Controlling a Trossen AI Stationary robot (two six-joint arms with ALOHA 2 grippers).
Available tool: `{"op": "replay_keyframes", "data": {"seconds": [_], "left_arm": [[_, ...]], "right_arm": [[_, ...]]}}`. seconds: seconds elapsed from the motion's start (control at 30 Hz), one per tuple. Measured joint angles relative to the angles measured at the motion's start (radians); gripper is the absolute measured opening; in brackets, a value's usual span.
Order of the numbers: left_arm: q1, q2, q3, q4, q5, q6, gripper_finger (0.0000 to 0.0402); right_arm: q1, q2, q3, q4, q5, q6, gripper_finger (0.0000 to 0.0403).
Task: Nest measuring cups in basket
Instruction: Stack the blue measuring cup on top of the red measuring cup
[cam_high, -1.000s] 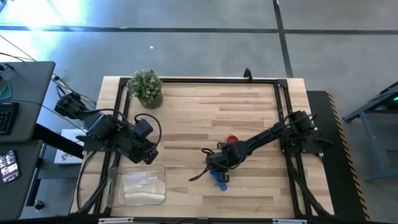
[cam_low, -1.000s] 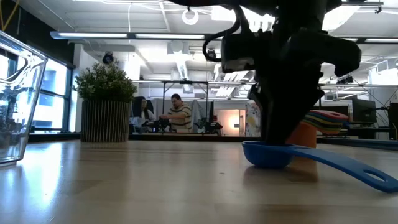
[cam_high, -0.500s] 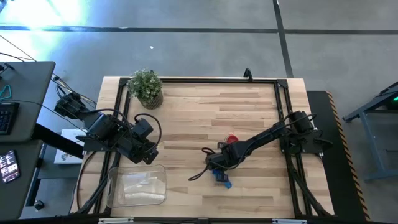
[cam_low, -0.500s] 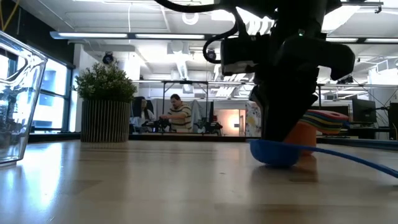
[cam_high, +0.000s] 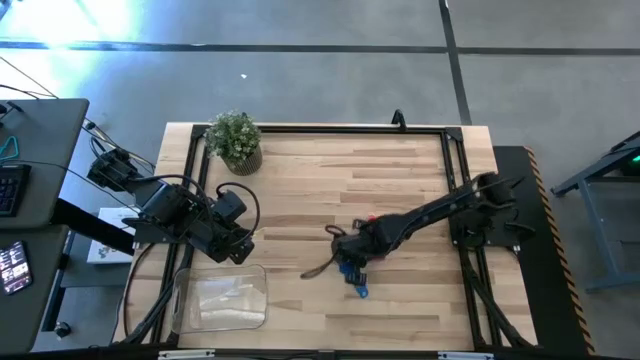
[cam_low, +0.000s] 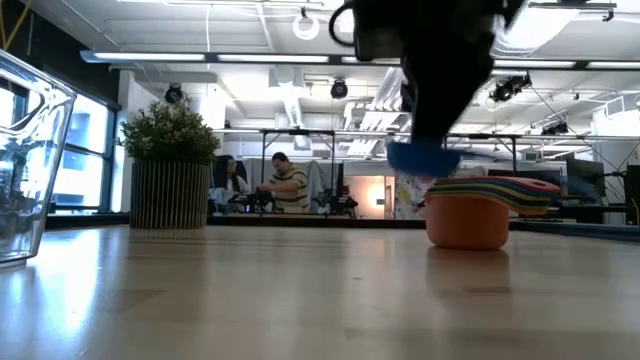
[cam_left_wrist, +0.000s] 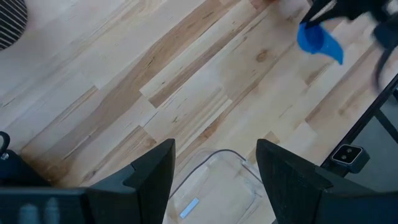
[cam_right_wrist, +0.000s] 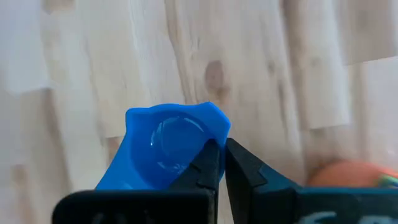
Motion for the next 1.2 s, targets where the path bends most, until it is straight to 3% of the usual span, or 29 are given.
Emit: {"op": "replay_keyframes", "data": {"seconds": [0.6, 0.9, 1.2], "left_arm": [[0.0, 0.0, 0.0, 0.001, 0.0, 0.009, 0.0216], [0.0, 0.0, 0.0, 0.004, 0.0, 0.027, 0.0216], [0.03, 0.0, 0.0, 0.012, 0.0, -0.01, 0.0216]], "right_arm": [[-0.274, -0.347, -0.006, -0.335, -0.095, -0.014, 0.0001], [-0.375, -0.475, -0.278, -0.151, -0.213, 0.056, 0.0001], [-0.424, -0.494, -0.371, -0.104, -0.216, 0.135, 0.0]]}}
